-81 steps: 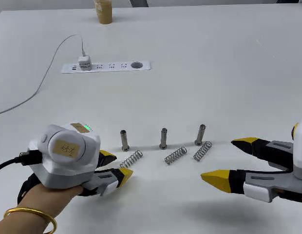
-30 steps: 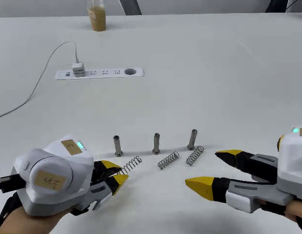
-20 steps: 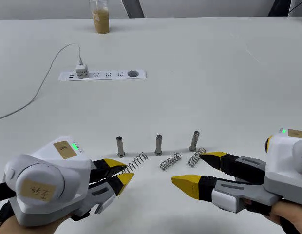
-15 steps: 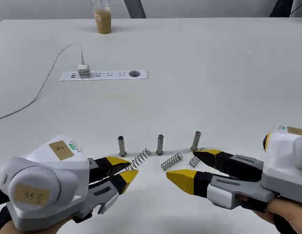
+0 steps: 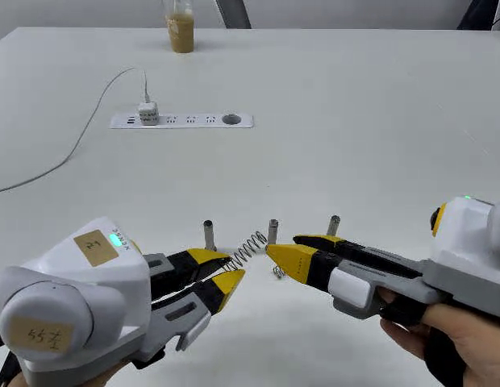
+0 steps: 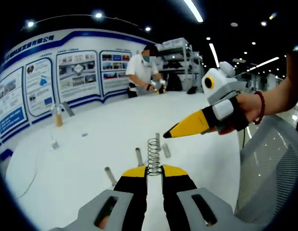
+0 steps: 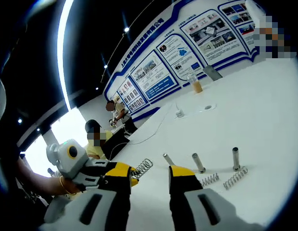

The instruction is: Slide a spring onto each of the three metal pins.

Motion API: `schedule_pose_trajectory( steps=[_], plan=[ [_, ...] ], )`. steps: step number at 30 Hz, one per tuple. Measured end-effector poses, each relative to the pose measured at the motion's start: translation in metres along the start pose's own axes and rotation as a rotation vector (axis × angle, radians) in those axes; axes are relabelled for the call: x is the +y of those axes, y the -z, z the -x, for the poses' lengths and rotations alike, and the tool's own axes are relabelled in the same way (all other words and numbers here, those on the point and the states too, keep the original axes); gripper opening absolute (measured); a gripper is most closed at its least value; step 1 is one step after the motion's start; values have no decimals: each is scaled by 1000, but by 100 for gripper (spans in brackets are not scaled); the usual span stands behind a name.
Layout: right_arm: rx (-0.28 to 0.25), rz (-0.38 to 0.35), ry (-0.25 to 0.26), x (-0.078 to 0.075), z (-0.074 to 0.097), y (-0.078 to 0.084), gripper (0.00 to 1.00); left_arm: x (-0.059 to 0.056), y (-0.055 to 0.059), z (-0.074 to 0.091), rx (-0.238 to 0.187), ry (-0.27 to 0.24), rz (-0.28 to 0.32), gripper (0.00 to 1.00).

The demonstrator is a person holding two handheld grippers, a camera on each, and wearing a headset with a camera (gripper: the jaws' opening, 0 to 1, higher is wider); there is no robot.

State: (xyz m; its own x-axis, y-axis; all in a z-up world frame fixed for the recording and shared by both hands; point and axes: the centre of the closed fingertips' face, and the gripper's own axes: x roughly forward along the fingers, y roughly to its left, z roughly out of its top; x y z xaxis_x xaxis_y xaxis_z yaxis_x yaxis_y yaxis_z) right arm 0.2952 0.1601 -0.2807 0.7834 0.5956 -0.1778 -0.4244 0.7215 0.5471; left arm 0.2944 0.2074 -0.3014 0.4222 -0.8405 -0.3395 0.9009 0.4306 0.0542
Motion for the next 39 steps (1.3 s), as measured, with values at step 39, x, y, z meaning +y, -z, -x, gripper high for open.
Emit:
schedule_pose_trajectory(
  steps=[39],
  plan=[
    [-40,-159,-97,28,-24,-8,11,-7,-14,5,-85,11,81,11]
  ],
)
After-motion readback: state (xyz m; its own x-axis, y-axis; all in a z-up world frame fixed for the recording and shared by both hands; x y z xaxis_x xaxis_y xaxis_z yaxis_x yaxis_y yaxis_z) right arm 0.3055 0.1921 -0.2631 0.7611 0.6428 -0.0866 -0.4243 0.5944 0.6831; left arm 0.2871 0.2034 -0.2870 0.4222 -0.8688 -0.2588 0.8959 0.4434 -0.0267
